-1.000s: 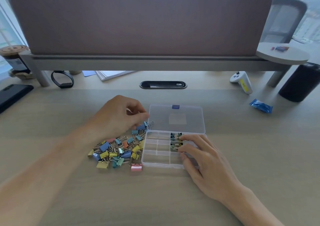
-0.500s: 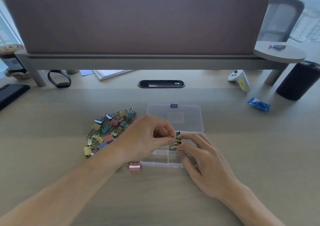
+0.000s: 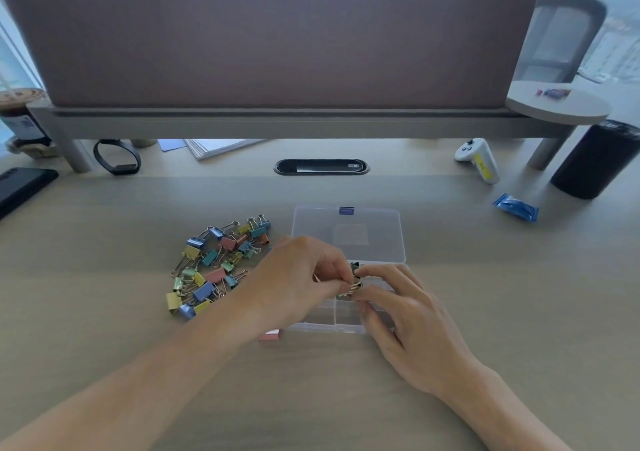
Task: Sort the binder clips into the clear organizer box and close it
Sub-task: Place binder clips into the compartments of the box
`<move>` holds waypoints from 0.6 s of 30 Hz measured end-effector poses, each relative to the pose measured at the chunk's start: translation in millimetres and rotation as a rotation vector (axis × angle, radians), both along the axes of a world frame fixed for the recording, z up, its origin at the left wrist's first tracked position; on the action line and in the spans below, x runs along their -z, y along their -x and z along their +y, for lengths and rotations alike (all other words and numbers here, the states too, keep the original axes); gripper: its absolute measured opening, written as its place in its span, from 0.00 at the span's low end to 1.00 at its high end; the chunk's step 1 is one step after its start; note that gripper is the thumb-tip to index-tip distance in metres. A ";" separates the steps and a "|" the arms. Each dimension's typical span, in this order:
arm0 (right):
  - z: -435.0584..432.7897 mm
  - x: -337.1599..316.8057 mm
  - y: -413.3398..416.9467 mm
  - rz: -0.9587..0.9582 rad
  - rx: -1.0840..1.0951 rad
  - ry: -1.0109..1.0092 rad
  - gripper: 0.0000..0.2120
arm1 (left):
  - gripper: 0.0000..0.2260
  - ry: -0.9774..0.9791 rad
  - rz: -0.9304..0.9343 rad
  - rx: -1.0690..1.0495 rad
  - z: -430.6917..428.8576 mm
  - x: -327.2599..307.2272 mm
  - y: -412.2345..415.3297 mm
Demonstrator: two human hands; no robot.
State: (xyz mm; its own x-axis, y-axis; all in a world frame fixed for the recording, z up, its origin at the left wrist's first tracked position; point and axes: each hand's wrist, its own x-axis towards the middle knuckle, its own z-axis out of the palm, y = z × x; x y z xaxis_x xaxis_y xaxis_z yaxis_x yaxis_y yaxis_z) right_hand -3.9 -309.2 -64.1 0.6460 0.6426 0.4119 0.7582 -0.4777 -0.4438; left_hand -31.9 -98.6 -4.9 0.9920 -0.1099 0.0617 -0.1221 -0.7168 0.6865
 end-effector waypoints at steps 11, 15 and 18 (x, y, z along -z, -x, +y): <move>-3.7 -1.3 -0.8 0.039 -0.028 -0.048 0.14 | 0.04 -0.175 -0.055 0.101 1.3 1.0 -4.1; -4.1 -2.0 -0.6 0.074 -0.045 -0.067 0.13 | 0.04 -0.225 -0.045 0.117 -3.0 -1.1 -6.3; -3.7 -2.7 -1.3 0.120 -0.050 -0.063 0.13 | 0.04 -0.158 0.006 0.089 -4.1 -2.0 -10.1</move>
State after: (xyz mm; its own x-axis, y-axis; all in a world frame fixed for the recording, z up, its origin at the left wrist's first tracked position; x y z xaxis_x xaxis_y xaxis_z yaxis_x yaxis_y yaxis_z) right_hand -2.7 -312.9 -61.3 0.6613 0.6504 0.3738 0.7196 -0.4094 -0.5608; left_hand -21.8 -102.7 -2.9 0.9783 -0.2050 0.0303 -0.1858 -0.8026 0.5668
